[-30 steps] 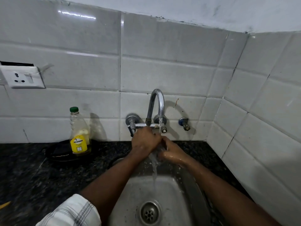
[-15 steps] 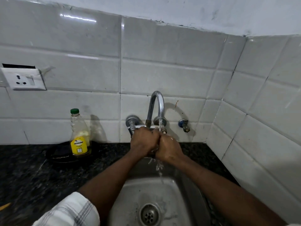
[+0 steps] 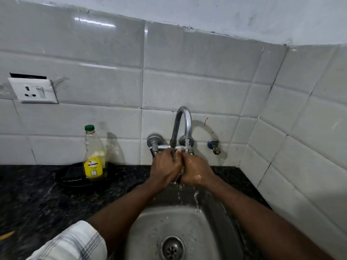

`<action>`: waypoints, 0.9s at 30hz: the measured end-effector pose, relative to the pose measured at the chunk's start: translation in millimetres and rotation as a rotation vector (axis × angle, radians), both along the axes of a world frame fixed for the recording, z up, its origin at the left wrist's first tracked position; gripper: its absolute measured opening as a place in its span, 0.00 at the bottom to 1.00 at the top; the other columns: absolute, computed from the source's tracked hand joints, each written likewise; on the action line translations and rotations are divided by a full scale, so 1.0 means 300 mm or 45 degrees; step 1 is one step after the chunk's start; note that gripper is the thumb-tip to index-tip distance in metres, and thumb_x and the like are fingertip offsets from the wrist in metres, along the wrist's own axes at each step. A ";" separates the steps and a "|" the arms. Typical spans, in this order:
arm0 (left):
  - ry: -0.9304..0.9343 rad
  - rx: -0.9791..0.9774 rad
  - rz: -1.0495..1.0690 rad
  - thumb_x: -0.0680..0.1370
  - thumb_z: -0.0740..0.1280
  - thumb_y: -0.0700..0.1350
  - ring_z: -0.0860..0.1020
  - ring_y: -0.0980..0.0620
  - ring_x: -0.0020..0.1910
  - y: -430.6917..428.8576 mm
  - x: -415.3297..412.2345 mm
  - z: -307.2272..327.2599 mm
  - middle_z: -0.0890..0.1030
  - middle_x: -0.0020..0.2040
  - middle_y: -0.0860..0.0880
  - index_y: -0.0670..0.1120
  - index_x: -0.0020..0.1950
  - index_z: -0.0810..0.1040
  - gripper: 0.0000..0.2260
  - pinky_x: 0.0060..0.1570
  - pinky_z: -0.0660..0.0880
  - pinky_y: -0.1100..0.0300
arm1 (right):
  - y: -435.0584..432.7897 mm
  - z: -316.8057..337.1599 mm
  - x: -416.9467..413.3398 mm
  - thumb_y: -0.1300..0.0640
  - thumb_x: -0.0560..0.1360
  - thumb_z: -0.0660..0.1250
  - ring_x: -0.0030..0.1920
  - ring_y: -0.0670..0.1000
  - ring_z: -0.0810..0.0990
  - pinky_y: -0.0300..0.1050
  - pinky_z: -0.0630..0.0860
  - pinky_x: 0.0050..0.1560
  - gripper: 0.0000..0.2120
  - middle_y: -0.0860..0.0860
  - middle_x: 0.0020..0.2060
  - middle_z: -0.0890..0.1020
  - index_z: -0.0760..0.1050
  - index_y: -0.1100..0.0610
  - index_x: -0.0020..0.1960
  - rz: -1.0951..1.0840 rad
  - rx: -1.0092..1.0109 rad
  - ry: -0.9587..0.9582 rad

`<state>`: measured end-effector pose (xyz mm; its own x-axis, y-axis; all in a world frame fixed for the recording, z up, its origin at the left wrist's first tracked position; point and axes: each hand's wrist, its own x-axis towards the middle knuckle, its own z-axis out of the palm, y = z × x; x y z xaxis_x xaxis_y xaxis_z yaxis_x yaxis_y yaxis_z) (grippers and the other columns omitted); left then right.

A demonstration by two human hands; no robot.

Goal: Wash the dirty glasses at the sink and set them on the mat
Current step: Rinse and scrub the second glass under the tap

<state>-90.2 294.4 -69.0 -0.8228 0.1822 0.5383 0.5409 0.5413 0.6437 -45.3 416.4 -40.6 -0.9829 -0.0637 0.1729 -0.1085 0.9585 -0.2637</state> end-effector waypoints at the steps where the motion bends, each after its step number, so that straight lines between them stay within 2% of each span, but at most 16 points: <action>1: 0.104 -0.008 -0.104 0.82 0.57 0.56 0.78 0.53 0.41 -0.025 0.023 -0.009 0.82 0.43 0.49 0.45 0.51 0.80 0.17 0.45 0.76 0.59 | 0.021 0.011 -0.001 0.53 0.64 0.78 0.47 0.51 0.81 0.44 0.79 0.48 0.26 0.49 0.50 0.83 0.75 0.53 0.59 0.029 -0.201 -0.163; 3: 0.204 -0.088 -0.248 0.81 0.57 0.55 0.76 0.54 0.39 -0.050 0.026 -0.009 0.80 0.43 0.49 0.46 0.52 0.79 0.16 0.41 0.74 0.59 | 0.033 0.023 0.015 0.61 0.62 0.80 0.47 0.49 0.82 0.41 0.80 0.47 0.25 0.48 0.47 0.83 0.76 0.53 0.55 0.091 -0.503 -0.408; 4: 0.189 -0.107 -0.207 0.81 0.57 0.54 0.76 0.53 0.38 -0.043 0.024 0.002 0.80 0.42 0.49 0.46 0.51 0.80 0.16 0.39 0.72 0.60 | 0.022 0.016 0.016 0.60 0.61 0.80 0.48 0.49 0.83 0.43 0.81 0.48 0.25 0.48 0.47 0.83 0.76 0.53 0.56 0.080 -0.451 -0.376; 5: 0.113 -0.103 -0.118 0.82 0.57 0.52 0.76 0.53 0.37 -0.027 0.012 0.012 0.80 0.40 0.50 0.46 0.49 0.81 0.16 0.37 0.71 0.61 | 0.003 0.005 0.013 0.56 0.62 0.80 0.48 0.50 0.82 0.46 0.81 0.50 0.27 0.49 0.49 0.83 0.74 0.53 0.58 0.046 -0.254 -0.248; 7: -0.230 -0.024 0.042 0.83 0.58 0.50 0.78 0.52 0.35 0.013 -0.005 0.035 0.79 0.34 0.52 0.47 0.41 0.79 0.16 0.32 0.68 0.65 | -0.022 -0.016 -0.001 0.45 0.65 0.77 0.51 0.53 0.82 0.48 0.79 0.54 0.31 0.50 0.53 0.82 0.72 0.53 0.64 -0.039 0.203 0.125; 8: -0.301 0.065 0.064 0.83 0.58 0.51 0.79 0.52 0.35 0.024 -0.006 0.028 0.79 0.33 0.52 0.48 0.39 0.78 0.17 0.31 0.69 0.66 | -0.026 -0.015 -0.003 0.42 0.66 0.76 0.52 0.53 0.82 0.47 0.79 0.55 0.31 0.49 0.54 0.82 0.71 0.52 0.64 -0.057 0.251 0.207; 10: -0.093 0.155 0.007 0.82 0.58 0.55 0.80 0.53 0.37 0.013 0.002 0.001 0.81 0.37 0.50 0.46 0.43 0.79 0.18 0.36 0.74 0.64 | -0.019 0.016 -0.003 0.45 0.66 0.77 0.49 0.51 0.82 0.42 0.78 0.51 0.27 0.48 0.50 0.83 0.75 0.52 0.61 0.032 0.102 0.090; 12: 0.212 0.058 -0.150 0.80 0.58 0.56 0.78 0.52 0.40 -0.011 0.008 -0.028 0.81 0.42 0.48 0.44 0.48 0.80 0.18 0.42 0.74 0.59 | 0.005 0.036 0.001 0.54 0.65 0.78 0.43 0.45 0.81 0.32 0.75 0.46 0.18 0.44 0.42 0.82 0.79 0.52 0.54 0.137 -0.242 -0.156; 14: 0.230 -0.074 -0.196 0.79 0.56 0.56 0.79 0.49 0.40 -0.017 -0.023 -0.011 0.82 0.42 0.46 0.43 0.49 0.81 0.20 0.43 0.75 0.56 | 0.001 0.021 0.015 0.53 0.63 0.79 0.41 0.43 0.82 0.38 0.79 0.46 0.20 0.44 0.41 0.83 0.79 0.52 0.52 0.112 -0.347 -0.129; 15: 0.165 -0.185 -0.122 0.79 0.55 0.55 0.80 0.48 0.40 -0.007 -0.036 0.001 0.83 0.42 0.45 0.43 0.50 0.81 0.21 0.45 0.77 0.54 | -0.006 0.003 0.006 0.47 0.63 0.78 0.43 0.46 0.82 0.44 0.80 0.48 0.24 0.46 0.44 0.83 0.77 0.51 0.56 0.041 -0.195 -0.013; 17: 0.035 -0.429 0.018 0.82 0.53 0.53 0.80 0.49 0.42 0.021 -0.052 0.019 0.83 0.43 0.44 0.41 0.50 0.80 0.21 0.53 0.78 0.54 | -0.011 -0.033 -0.020 0.39 0.65 0.74 0.47 0.52 0.83 0.49 0.80 0.52 0.32 0.49 0.50 0.83 0.72 0.51 0.64 -0.070 0.187 0.177; 19: -0.201 -0.069 -0.016 0.85 0.52 0.55 0.79 0.54 0.39 0.023 -0.041 0.024 0.82 0.41 0.45 0.41 0.46 0.81 0.24 0.45 0.75 0.69 | -0.001 -0.045 -0.034 0.39 0.66 0.74 0.48 0.53 0.82 0.48 0.80 0.53 0.34 0.50 0.52 0.83 0.68 0.52 0.67 -0.080 0.236 0.204; 21: -0.341 0.287 -0.078 0.83 0.50 0.62 0.82 0.53 0.38 0.020 -0.012 0.020 0.84 0.39 0.46 0.45 0.44 0.81 0.28 0.41 0.77 0.64 | 0.017 -0.042 -0.025 0.38 0.67 0.73 0.47 0.50 0.82 0.47 0.80 0.51 0.32 0.48 0.51 0.83 0.69 0.49 0.65 -0.082 -0.042 0.161; 23: -0.620 0.534 -0.076 0.81 0.49 0.65 0.83 0.48 0.38 0.017 -0.015 0.028 0.84 0.40 0.44 0.46 0.43 0.80 0.30 0.39 0.78 0.58 | 0.020 -0.053 -0.002 0.38 0.65 0.76 0.46 0.46 0.82 0.46 0.81 0.49 0.34 0.45 0.49 0.82 0.67 0.45 0.65 -0.142 -0.559 0.172; 25: -1.026 0.651 -0.130 0.82 0.52 0.63 0.80 0.47 0.34 0.009 -0.032 0.012 0.83 0.40 0.42 0.43 0.47 0.80 0.28 0.34 0.75 0.58 | 0.010 -0.083 0.000 0.42 0.64 0.79 0.48 0.45 0.82 0.44 0.81 0.50 0.37 0.43 0.50 0.81 0.65 0.45 0.67 -0.206 -0.965 0.281; 27: -1.504 0.689 -0.329 0.81 0.53 0.63 0.79 0.46 0.39 0.002 -0.014 -0.003 0.81 0.43 0.41 0.39 0.52 0.79 0.28 0.38 0.76 0.55 | -0.003 -0.106 -0.005 0.46 0.64 0.80 0.51 0.46 0.83 0.47 0.82 0.51 0.39 0.45 0.53 0.81 0.64 0.45 0.69 -0.260 -1.211 0.360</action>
<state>-94.6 295.1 -69.9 -0.8179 0.3938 -0.4194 -0.4421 0.0360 0.8962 -46.7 415.4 -72.3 -0.8749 0.3860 0.2925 -0.1428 0.3716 -0.9173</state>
